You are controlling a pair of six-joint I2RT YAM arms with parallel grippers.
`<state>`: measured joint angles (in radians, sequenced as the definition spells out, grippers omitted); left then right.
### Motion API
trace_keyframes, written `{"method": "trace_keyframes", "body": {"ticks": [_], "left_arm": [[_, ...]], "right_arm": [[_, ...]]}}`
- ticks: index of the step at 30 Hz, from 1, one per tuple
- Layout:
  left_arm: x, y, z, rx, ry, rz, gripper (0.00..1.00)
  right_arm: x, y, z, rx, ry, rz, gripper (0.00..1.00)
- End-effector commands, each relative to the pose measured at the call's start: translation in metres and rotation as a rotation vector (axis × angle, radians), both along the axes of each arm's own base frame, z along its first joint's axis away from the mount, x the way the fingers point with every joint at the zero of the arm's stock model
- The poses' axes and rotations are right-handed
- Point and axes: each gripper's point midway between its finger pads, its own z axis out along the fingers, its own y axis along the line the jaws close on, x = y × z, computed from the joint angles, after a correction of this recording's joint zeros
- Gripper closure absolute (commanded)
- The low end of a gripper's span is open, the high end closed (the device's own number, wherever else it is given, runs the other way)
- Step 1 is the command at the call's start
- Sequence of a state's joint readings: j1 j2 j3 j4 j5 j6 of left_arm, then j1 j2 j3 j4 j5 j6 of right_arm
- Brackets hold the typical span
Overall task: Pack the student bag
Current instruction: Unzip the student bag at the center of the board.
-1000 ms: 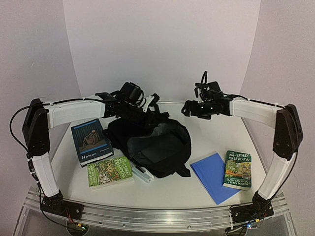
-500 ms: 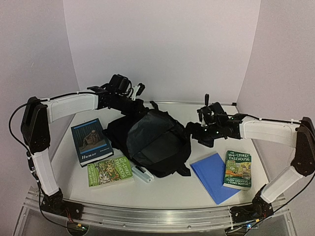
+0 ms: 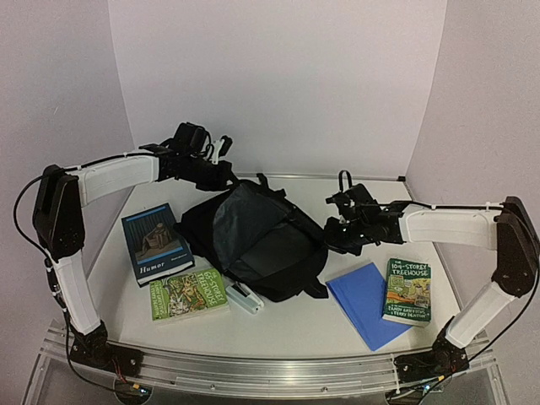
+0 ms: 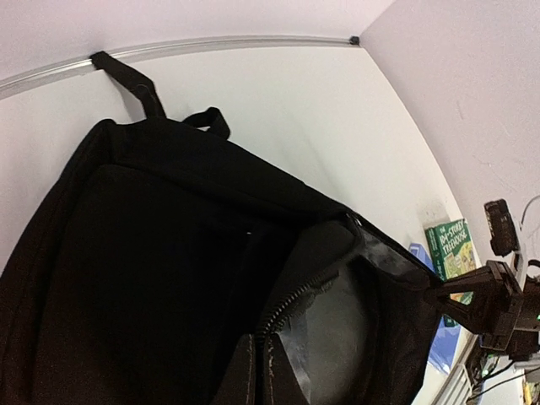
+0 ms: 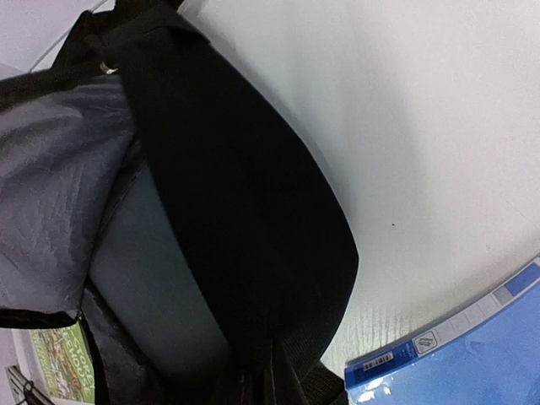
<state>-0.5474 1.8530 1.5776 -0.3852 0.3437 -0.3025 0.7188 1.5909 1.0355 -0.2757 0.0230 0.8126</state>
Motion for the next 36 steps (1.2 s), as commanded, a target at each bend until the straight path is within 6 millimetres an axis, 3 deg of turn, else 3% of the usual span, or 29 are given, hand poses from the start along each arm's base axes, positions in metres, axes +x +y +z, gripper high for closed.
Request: {"method": "trace_keyframes", "body": {"ticks": [1, 6, 10, 14, 20, 26, 31, 34, 36], "left_arm": [[0.037, 0.056, 0.057, -0.08, -0.089, 0.151, 1.0], [0.051, 0.1, 0.067, -0.099, -0.094, 0.244, 1.0], [0.058, 0.12, 0.065, -0.119, -0.077, 0.281, 1.0], [0.062, 0.11, 0.052, -0.159, -0.046, 0.214, 1.0], [0.084, 0.094, 0.0, -0.161, 0.024, 0.164, 1.0], [0.101, 0.085, -0.043, -0.158, 0.035, 0.136, 1.0], [0.108, 0.084, -0.073, -0.133, 0.054, 0.129, 0.99], [0.108, 0.083, -0.078, -0.13, 0.062, 0.124, 0.88], [0.105, 0.079, -0.076, -0.142, 0.065, 0.1, 0.76]], "right_arm": [[0.018, -0.039, 0.01, -0.063, -0.053, -0.085, 1.0], [0.03, -0.077, 0.013, -0.096, -0.053, -0.114, 1.0], [0.04, -0.095, 0.016, -0.134, -0.062, -0.116, 1.0], [0.057, -0.099, 0.024, -0.173, -0.097, -0.107, 1.0], [0.096, -0.091, 0.038, -0.24, -0.169, -0.087, 1.0], [0.13, -0.074, 0.023, -0.253, -0.168, -0.066, 1.0], [0.141, -0.067, 0.005, -0.262, -0.144, -0.058, 1.0], [0.142, -0.066, 0.006, -0.257, -0.145, -0.056, 0.9], [0.14, -0.066, 0.015, -0.244, -0.158, -0.053, 0.76]]}}
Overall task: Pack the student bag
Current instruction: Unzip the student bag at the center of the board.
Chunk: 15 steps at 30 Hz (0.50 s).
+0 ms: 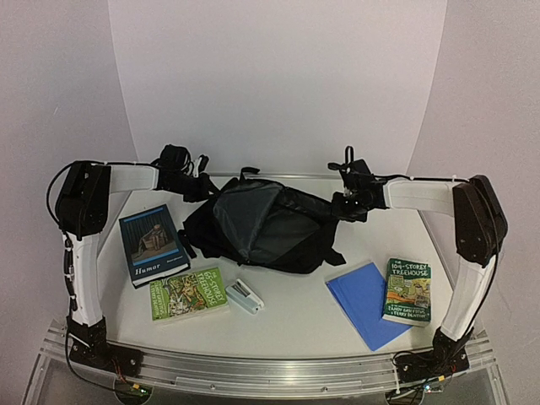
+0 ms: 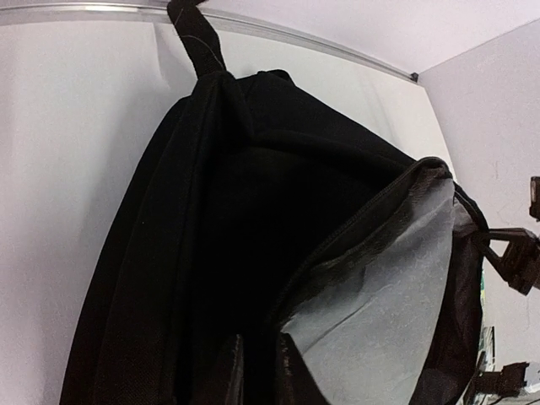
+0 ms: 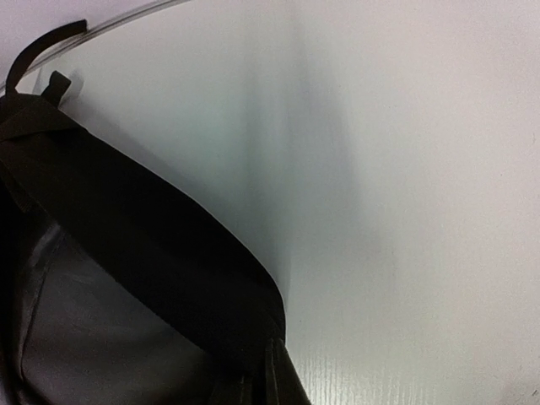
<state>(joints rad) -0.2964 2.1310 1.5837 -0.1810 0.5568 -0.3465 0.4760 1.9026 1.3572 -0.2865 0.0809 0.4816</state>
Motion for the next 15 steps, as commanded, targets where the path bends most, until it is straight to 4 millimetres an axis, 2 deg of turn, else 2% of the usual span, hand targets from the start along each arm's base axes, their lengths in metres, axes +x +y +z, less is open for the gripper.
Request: {"method": "trace_keyframes", "body": {"ticks": [1, 3, 5, 7, 10, 13, 15], "left_arm": [[0.012, 0.002, 0.026, -0.035, -0.089, -0.027, 0.69], [0.007, -0.002, 0.036, -0.06, -0.108, -0.051, 0.5], [0.003, -0.004, 0.045, -0.068, -0.125, -0.057, 0.38], [-0.002, -0.004, 0.052, -0.071, -0.135, -0.055, 0.28], [-0.013, -0.001, 0.068, -0.078, -0.16, -0.048, 0.18], [-0.029, 0.0, 0.083, -0.087, -0.182, -0.045, 0.13], [-0.045, -0.006, 0.094, -0.093, -0.203, -0.061, 0.1]], "right_arm": [[0.009, -0.007, 0.032, -0.003, -0.069, -0.021, 0.65], [0.002, -0.009, 0.047, 0.013, -0.085, -0.015, 0.46], [-0.007, -0.014, 0.058, 0.021, -0.094, -0.017, 0.3], [-0.018, -0.021, 0.071, 0.026, -0.106, -0.031, 0.18], [-0.036, -0.037, 0.08, 0.016, -0.103, -0.074, 0.04], [-0.053, -0.051, 0.086, 0.016, -0.093, -0.112, 0.02], [-0.063, -0.06, 0.088, 0.022, -0.085, -0.135, 0.02]]}}
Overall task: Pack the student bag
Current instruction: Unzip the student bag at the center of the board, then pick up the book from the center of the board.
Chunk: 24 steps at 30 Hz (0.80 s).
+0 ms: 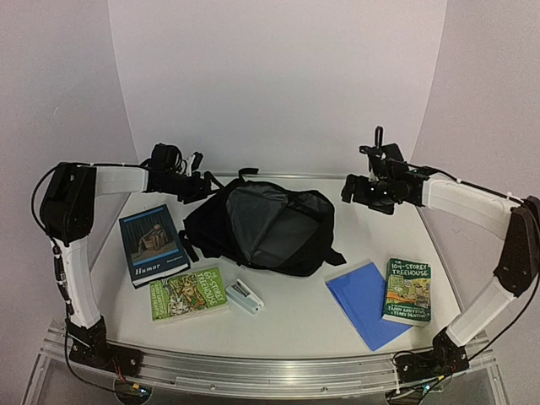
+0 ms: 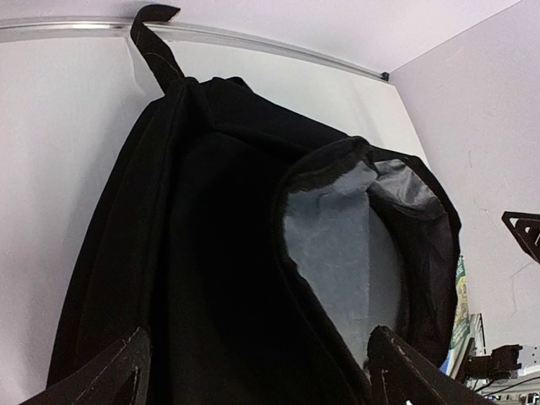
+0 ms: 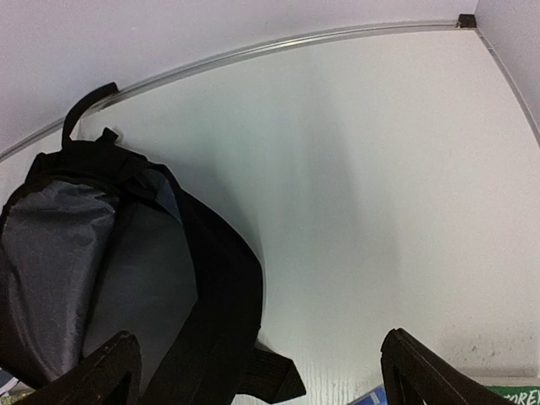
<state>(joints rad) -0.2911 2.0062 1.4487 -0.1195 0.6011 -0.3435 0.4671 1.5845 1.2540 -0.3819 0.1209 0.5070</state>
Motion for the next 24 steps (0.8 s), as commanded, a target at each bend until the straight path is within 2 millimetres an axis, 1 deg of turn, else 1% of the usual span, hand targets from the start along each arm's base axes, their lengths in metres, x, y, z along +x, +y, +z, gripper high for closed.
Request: {"method": "trace_keyframes", "body": {"ticks": [1, 2, 3, 4, 5, 8, 11, 12, 14, 16, 17, 19, 21, 22, 24], "left_arm": [[-0.028, -0.015, 0.073, -0.052, -0.168, -0.039, 0.09], [-0.037, -0.02, 0.077, -0.045, -0.175, -0.05, 0.08], [-0.047, -0.027, 0.073, -0.028, -0.163, -0.059, 0.07], [-0.052, -0.029, 0.072, -0.009, -0.159, -0.053, 0.07], [-0.061, -0.034, 0.065, 0.015, -0.139, -0.057, 0.06], [-0.077, -0.037, 0.047, 0.094, -0.1, -0.021, 0.05], [-0.086, -0.036, 0.03, 0.116, -0.042, 0.009, 0.04], [-0.088, -0.036, 0.023, 0.118, -0.017, 0.02, 0.04], [-0.092, -0.034, 0.01, 0.118, 0.025, 0.032, 0.04], [-0.096, -0.035, 0.002, 0.104, 0.05, 0.031, 0.05], [-0.097, -0.036, -0.002, 0.099, 0.06, 0.032, 0.07], [-0.098, -0.036, -0.011, 0.099, 0.082, 0.029, 0.15], [-0.099, -0.036, -0.02, 0.104, 0.102, 0.026, 0.25], [-0.099, -0.037, -0.023, 0.103, 0.108, 0.024, 0.3], [-0.1, -0.039, -0.027, 0.094, 0.114, 0.016, 0.42]], "right_arm": [[-0.027, -0.03, 0.0, -0.008, 0.04, -0.093, 0.02], [-0.032, -0.035, -0.004, -0.004, 0.052, -0.107, 0.02], [-0.037, -0.039, -0.005, 0.008, 0.057, -0.122, 0.02], [-0.041, -0.045, -0.009, 0.014, 0.071, -0.142, 0.02], [-0.045, -0.051, -0.012, 0.015, 0.079, -0.161, 0.02], [-0.059, -0.09, -0.03, -0.04, 0.119, -0.297, 0.02], [-0.072, -0.122, -0.045, -0.074, 0.152, -0.42, 0.02], [-0.075, -0.13, -0.049, -0.081, 0.156, -0.453, 0.02], [-0.08, -0.142, -0.058, -0.093, 0.169, -0.508, 0.02], [-0.084, -0.147, -0.069, -0.111, 0.188, -0.54, 0.02], [-0.086, -0.149, -0.076, -0.124, 0.205, -0.549, 0.02], [-0.089, -0.15, -0.095, -0.157, 0.261, -0.555, 0.02], [-0.092, -0.149, -0.113, -0.178, 0.317, -0.552, 0.07], [-0.094, -0.149, -0.122, -0.185, 0.345, -0.552, 0.08], [-0.098, -0.149, -0.137, -0.202, 0.388, -0.559, 0.09]]}}
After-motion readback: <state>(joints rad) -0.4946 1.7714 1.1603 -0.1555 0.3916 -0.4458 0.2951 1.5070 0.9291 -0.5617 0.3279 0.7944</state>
